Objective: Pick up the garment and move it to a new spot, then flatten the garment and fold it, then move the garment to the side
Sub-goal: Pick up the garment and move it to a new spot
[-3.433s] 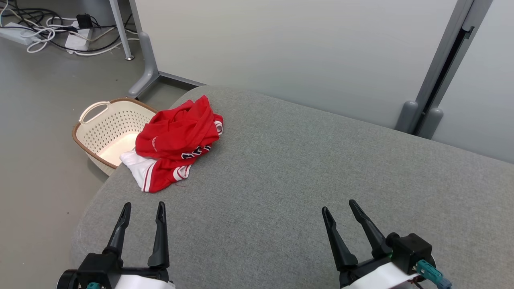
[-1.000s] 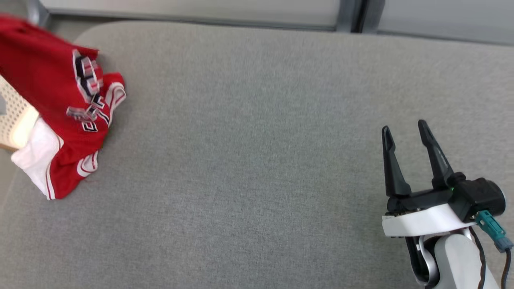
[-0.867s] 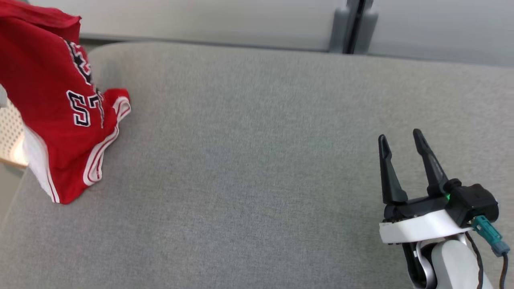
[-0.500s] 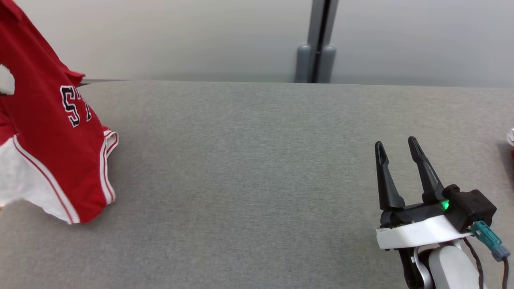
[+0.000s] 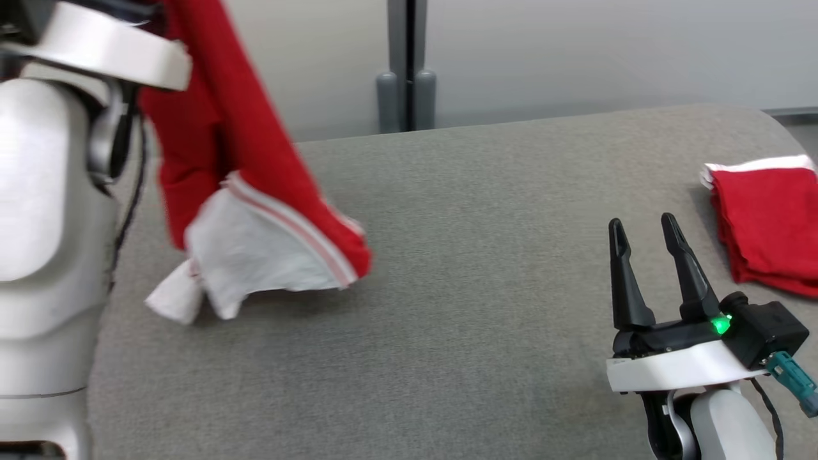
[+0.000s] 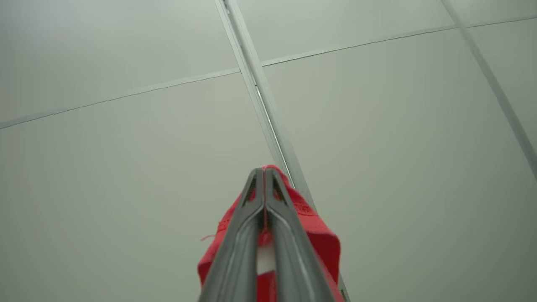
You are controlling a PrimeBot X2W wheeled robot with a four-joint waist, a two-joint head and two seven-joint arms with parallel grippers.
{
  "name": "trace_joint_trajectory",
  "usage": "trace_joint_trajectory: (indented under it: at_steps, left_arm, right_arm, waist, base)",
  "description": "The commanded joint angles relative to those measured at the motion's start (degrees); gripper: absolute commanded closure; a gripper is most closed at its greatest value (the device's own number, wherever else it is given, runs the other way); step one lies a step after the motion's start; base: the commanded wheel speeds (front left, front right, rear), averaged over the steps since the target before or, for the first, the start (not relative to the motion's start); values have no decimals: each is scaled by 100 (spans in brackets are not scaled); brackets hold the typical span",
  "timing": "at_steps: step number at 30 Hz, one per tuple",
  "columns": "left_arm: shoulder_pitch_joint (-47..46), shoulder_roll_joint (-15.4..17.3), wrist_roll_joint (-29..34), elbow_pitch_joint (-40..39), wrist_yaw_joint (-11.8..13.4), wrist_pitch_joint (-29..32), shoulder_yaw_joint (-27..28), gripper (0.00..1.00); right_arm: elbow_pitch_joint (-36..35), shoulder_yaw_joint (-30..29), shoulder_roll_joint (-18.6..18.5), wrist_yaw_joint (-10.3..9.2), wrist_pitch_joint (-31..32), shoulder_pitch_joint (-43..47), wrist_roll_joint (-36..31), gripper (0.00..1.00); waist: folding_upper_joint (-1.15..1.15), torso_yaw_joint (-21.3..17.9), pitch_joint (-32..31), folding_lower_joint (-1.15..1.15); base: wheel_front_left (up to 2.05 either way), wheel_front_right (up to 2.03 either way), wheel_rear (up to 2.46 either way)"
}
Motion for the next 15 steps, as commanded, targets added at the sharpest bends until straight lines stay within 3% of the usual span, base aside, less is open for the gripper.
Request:
trace_joint_trajectory:
  at_steps: [1, 9, 15]
  left_arm:
    - [-126, -120, -46, -80, -58, 56, -105, 100]
    - [-438, -630, -328, -455, -237, 194, -387, 100]
    - [-172, -428, -513, -108, -371, 480, -471, 100]
  right_arm:
    - [-31, -21, -9, 0, -30, -70, 31, 0]
    - [-104, -22, -9, 0, -30, -160, 207, 0]
    - [-145, -45, -8, 0, -31, -183, 259, 0]
  waist:
    - [0, -212, 60, 0]
    - [0, -695, 187, 0]
    - [0, -878, 354, 0]
  base:
    - [0, 0, 0]
    - [0, 0, 0]
    - [0, 0, 0]
